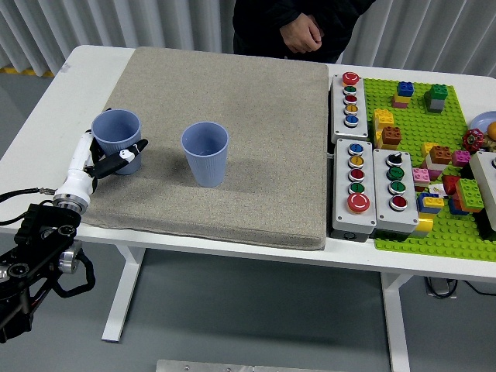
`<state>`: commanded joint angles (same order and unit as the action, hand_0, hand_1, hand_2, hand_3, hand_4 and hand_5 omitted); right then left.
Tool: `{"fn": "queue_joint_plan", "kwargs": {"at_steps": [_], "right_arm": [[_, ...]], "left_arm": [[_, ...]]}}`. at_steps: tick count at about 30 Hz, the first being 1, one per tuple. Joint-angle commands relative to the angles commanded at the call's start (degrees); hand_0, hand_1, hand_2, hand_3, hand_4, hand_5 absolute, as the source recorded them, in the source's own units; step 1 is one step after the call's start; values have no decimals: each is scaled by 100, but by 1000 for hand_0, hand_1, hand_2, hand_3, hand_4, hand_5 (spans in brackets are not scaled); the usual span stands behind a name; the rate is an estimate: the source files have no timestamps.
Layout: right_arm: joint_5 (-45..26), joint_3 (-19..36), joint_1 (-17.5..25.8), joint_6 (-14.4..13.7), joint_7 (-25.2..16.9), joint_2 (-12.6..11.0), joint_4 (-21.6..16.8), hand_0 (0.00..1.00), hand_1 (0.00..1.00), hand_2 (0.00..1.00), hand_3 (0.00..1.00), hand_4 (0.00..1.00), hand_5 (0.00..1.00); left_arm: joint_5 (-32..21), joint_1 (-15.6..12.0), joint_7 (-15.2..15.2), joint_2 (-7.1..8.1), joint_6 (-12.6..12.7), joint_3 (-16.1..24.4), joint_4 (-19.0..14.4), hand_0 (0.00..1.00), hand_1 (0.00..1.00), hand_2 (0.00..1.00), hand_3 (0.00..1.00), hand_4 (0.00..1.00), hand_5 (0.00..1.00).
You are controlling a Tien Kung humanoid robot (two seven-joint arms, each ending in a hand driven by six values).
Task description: Pick cup pour cup place
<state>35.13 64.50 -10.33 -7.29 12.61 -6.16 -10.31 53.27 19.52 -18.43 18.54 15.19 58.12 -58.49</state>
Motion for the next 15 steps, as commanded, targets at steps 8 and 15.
{"fn": "queue_joint_plan", "kwargs": {"at_steps": [8,15], "right_arm": [[6,6,6,2,1,-2,0,721,688,734,693,305,293],[18,15,8,-2,4,0,0,721,687,734,692,306,294]], "left_arm": [[85,-164,29,106,-30,64,-167,754,762,919,998,986,348],[178,-234,89,122,-117,130,-257,762,774,956,998,998,368]]}}
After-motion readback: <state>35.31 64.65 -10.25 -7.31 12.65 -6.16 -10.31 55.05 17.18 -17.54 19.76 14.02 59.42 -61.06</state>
